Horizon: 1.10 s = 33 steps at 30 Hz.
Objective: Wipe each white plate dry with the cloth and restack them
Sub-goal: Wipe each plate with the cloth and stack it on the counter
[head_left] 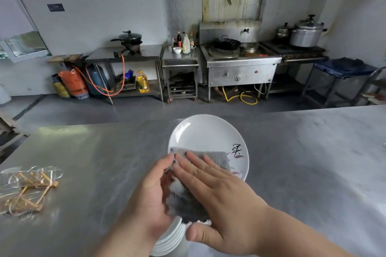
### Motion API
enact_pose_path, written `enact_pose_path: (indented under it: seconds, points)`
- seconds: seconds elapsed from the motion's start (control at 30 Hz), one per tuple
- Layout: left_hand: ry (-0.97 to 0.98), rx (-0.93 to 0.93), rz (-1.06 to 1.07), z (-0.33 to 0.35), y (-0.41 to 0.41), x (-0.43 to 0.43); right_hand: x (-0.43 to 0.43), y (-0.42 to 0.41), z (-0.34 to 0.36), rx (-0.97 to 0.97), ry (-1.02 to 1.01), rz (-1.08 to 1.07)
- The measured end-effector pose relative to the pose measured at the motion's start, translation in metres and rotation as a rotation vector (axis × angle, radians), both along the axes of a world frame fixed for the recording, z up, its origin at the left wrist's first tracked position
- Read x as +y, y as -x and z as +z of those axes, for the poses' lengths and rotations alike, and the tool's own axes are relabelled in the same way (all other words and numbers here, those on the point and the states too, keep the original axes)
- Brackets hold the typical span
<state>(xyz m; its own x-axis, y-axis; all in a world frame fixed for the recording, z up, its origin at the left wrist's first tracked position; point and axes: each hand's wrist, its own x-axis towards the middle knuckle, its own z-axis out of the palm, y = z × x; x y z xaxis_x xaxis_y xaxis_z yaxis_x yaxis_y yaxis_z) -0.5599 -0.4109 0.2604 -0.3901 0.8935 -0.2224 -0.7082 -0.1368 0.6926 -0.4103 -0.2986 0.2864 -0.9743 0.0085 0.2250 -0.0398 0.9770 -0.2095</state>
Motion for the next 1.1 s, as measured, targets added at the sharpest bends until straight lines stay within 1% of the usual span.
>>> enact_pose_path:
  seconds: [0.07, 0.17, 0.23, 0.3, 0.4, 0.47, 0.53, 0.6, 0.7, 0.77, 0.83, 0.9, 0.97, 1.03, 1.1]
  points:
    - [0.072, 0.053, 0.103, -0.002, 0.002, 0.004, 0.003, -0.007, -0.006, -0.004, -0.055, -0.023]
    - [0.027, 0.100, 0.230, -0.003, 0.009, 0.005, 0.019, -0.020, -0.010, -0.054, -0.157, -0.163]
    - [-0.011, 0.134, 0.219, -0.005, 0.009, 0.004, 0.029, -0.025, -0.009, -0.114, -0.168, -0.297]
    - [-0.035, 0.169, 0.197, -0.004, 0.008, 0.005, 0.029, -0.026, -0.013, -0.157, -0.140, -0.372]
    - [-0.040, 0.204, 0.211, -0.001, 0.002, 0.013, -0.002, -0.016, -0.020, -0.072, 0.002, -0.270]
    - [-0.030, 0.222, 0.238, 0.001, -0.001, 0.015, -0.018, -0.012, -0.029, 0.004, 0.015, -0.213]
    - [-0.011, 0.229, 0.245, 0.001, 0.000, 0.014, -0.014, -0.013, -0.031, 0.009, -0.026, -0.207]
    - [-0.018, 0.219, 0.220, 0.000, 0.004, 0.011, 0.004, -0.016, -0.027, -0.033, -0.083, -0.262]
    - [-0.013, 0.212, 0.180, -0.001, 0.003, 0.008, 0.032, -0.016, -0.020, -0.130, -0.146, -0.449]
    - [-0.017, 0.217, 0.167, 0.000, -0.001, 0.010, 0.034, -0.012, -0.019, -0.161, -0.108, -0.526]
    - [-0.027, 0.217, 0.191, 0.003, -0.004, 0.014, 0.022, -0.006, -0.022, -0.121, -0.062, -0.495]
    - [-0.014, 0.222, 0.238, 0.006, -0.002, 0.017, 0.002, -0.002, -0.033, -0.093, -0.009, -0.390]
    - [0.010, 0.216, 0.275, 0.006, 0.001, 0.016, -0.011, -0.003, -0.043, -0.071, 0.018, -0.335]
    - [-0.002, 0.189, 0.256, 0.002, 0.004, 0.011, -0.003, -0.004, -0.043, -0.062, -0.039, -0.340]
    - [0.004, 0.199, 0.217, -0.001, 0.006, 0.006, 0.018, -0.004, -0.035, -0.070, -0.092, -0.396]
